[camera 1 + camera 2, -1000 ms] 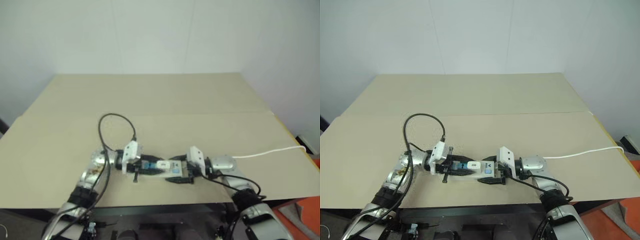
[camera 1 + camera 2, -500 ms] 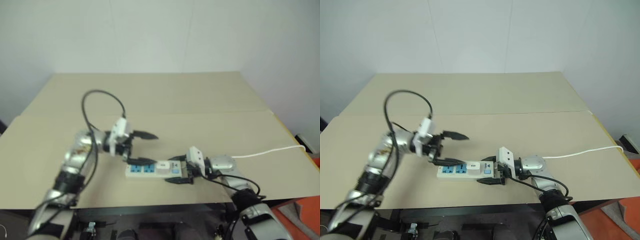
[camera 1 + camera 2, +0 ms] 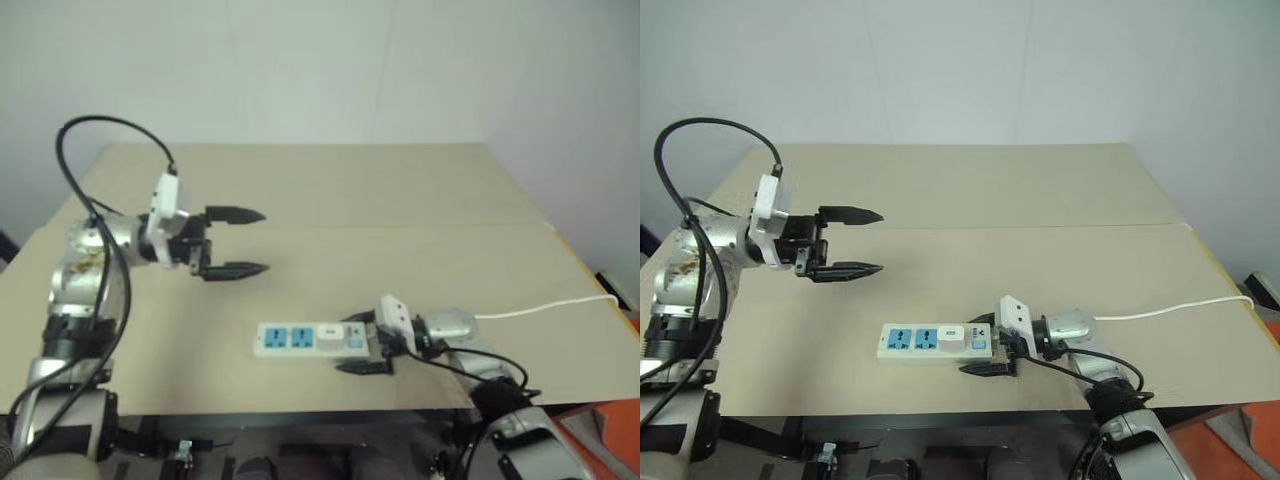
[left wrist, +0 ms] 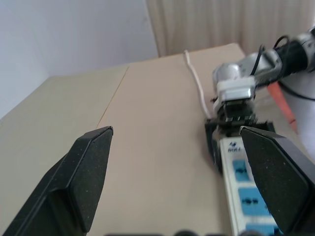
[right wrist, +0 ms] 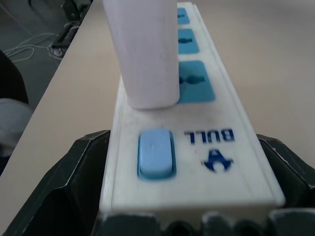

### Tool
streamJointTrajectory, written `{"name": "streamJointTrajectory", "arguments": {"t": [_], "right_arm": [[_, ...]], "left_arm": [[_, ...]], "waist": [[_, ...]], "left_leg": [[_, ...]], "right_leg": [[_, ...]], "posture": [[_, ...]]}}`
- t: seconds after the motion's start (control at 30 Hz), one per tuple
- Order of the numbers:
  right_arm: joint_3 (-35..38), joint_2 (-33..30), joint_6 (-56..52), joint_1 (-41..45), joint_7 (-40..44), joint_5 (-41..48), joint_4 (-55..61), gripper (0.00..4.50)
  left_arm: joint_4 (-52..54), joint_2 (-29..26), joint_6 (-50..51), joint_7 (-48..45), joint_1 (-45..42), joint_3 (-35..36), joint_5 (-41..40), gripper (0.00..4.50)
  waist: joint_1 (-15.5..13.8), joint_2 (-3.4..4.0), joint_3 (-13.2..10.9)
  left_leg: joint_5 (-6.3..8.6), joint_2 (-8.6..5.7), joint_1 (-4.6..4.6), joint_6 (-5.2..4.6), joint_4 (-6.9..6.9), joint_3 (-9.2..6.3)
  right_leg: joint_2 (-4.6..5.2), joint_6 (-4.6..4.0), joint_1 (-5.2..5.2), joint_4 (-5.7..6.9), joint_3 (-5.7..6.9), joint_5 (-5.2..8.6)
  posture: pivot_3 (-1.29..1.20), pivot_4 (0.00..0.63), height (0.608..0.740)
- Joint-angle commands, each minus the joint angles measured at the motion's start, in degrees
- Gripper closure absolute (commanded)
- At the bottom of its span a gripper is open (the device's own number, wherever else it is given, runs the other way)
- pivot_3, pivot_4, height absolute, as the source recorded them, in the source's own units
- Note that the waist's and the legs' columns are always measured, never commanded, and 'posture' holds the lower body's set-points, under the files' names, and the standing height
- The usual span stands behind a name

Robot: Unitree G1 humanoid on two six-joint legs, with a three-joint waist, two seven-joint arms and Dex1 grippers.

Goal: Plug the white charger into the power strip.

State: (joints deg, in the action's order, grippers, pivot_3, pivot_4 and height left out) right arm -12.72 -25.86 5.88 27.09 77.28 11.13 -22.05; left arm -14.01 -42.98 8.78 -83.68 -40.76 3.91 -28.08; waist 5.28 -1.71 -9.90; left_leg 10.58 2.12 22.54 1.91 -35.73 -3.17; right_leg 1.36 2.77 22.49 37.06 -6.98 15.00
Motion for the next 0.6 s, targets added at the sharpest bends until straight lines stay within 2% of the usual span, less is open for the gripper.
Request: {"name": "streamJointTrajectory", "arguments": {"t": [0.03, 0.27, 0.47, 0.6], "right_arm": [[4.6, -4.9, -2.6, -1.3, 0.5, 3.8, 7.6, 0.02], [12.8, -16.1, -9.8, -8.0, 0.5, 10.3, 21.1, 0.02], [20.9, -24.2, -12.4, -15.3, 0.7, 14.3, 26.4, 0.02], [25.9, -27.7, -13.6, -18.5, 0.4, 16.4, 27.3, 0.02]], "left_arm": [[0.7, -1.1, -1.3, 0.8, 0.9, 2.2, 0.2, 0.00], [2.5, -3.6, -0.3, 1.3, 5.2, 4.5, -0.5, 0.00], [5.8, -10.5, 4.0, 0.7, 13.5, 7.5, -1.3, 0.00], [10.7, -15.0, 6.5, -0.7, 21.5, 11.8, -3.6, 0.00]], "waist": [[-0.4, 0.01, 0.0], [-1.4, 0.02, 0.0], [-1.3, 0.02, 0.0], [-1.3, 0.04, 0.0]], "left_leg": [[0.00, -0.03, 0.14, 0.00, -0.01, 0.00], [0.00, -0.03, 0.68, -0.01, -0.03, -0.01], [0.02, -0.03, 0.66, -0.03, -0.03, 0.05], [0.02, 0.02, 0.60, -0.03, -0.04, 0.13]], "right_leg": [[0.04, 0.00, 0.12, -0.01, 0.01, 0.00], [0.05, -0.01, 0.68, 0.03, 0.04, -0.03], [0.07, 0.01, 0.67, -0.01, 0.01, -0.02], [0.07, 0.00, 0.66, 0.01, -0.03, -0.02]], "posture": [[0.00, 0.150, 0.740], [0.00, 0.150, 0.740], [0.00, 0.150, 0.740], [0.00, 0.150, 0.740]]}}
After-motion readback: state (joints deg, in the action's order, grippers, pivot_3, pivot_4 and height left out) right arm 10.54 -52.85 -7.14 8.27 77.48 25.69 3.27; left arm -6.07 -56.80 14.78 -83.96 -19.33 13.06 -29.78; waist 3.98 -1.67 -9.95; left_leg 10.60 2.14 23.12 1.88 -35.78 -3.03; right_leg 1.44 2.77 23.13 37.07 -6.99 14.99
